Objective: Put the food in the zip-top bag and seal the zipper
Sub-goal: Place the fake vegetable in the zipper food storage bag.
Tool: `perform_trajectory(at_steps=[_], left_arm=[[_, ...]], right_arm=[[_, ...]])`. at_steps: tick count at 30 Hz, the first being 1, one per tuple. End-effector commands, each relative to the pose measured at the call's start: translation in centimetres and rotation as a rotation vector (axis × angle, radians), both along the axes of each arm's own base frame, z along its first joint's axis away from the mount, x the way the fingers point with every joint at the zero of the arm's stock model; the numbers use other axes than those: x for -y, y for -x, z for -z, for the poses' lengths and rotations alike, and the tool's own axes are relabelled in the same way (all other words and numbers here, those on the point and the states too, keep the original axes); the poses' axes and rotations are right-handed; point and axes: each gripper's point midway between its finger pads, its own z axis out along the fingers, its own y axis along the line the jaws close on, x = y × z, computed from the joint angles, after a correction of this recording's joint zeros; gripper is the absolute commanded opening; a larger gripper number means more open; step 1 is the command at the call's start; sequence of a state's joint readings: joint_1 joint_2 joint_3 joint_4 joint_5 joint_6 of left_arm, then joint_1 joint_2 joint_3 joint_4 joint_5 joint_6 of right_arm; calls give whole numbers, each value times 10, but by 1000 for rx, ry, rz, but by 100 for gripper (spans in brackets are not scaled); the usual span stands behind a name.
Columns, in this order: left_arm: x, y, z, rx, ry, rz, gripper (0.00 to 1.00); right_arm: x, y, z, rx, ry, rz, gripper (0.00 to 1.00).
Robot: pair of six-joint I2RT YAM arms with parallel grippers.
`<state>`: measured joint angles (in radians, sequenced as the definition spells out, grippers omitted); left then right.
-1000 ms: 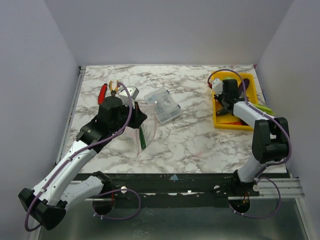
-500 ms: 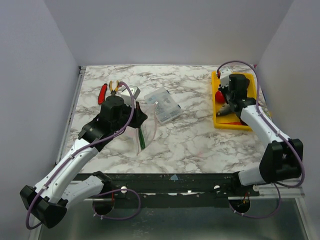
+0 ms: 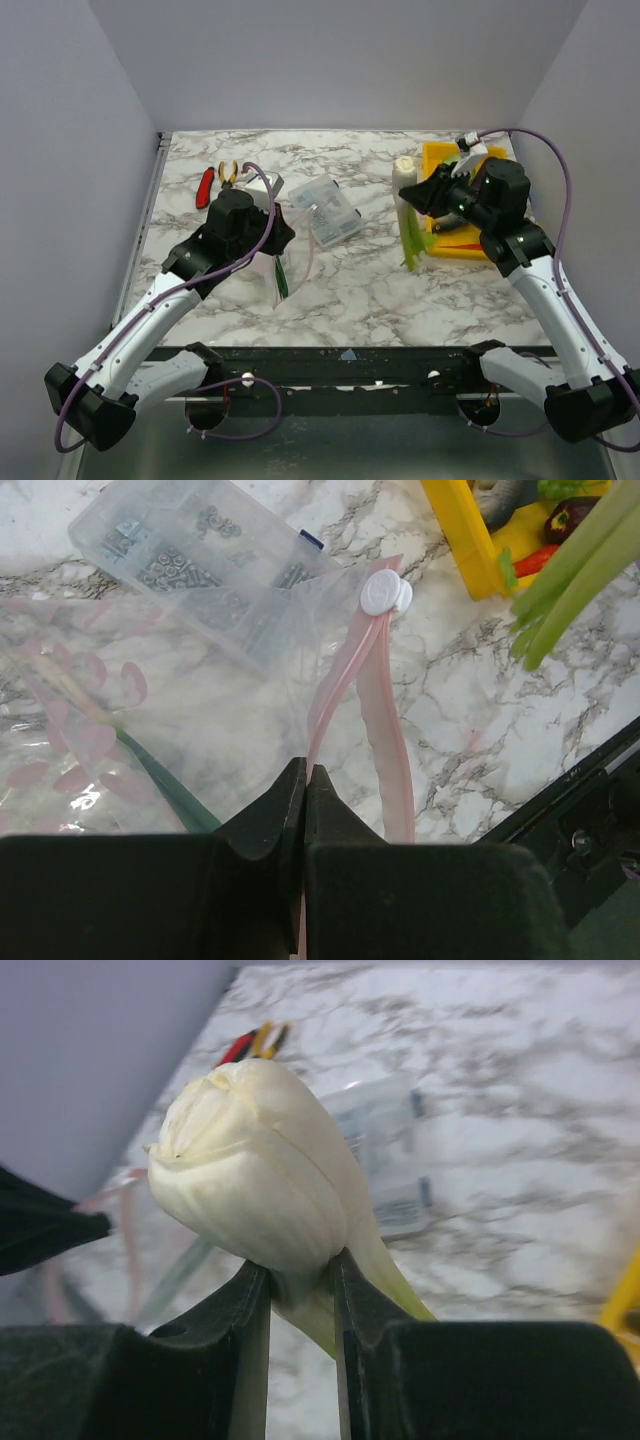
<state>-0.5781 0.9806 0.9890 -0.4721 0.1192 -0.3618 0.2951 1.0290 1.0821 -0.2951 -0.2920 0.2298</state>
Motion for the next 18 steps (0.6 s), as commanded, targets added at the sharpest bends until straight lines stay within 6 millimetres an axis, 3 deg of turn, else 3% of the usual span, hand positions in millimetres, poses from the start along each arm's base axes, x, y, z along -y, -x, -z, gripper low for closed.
perform_trajectory(at_steps=[1, 4, 11, 14, 18], left_arm=[[-1, -7, 2, 18, -23, -14, 0], [-2, -9, 3, 21, -27, -22, 0], [4, -7, 7, 1, -17, 3, 0], [8, -7, 6, -1, -4, 20, 0], [14, -4, 5, -7, 17, 49, 0]], right_arm=[[-61, 52, -3, -450, -436, -239, 0], [-79, 69, 11, -663, -557, -284, 0], [-114, 112, -8, -830, -692, -435, 0], [-144, 133, -8, -912, -721, -499, 0], [-189, 158, 10, -1035, -712, -541, 0]])
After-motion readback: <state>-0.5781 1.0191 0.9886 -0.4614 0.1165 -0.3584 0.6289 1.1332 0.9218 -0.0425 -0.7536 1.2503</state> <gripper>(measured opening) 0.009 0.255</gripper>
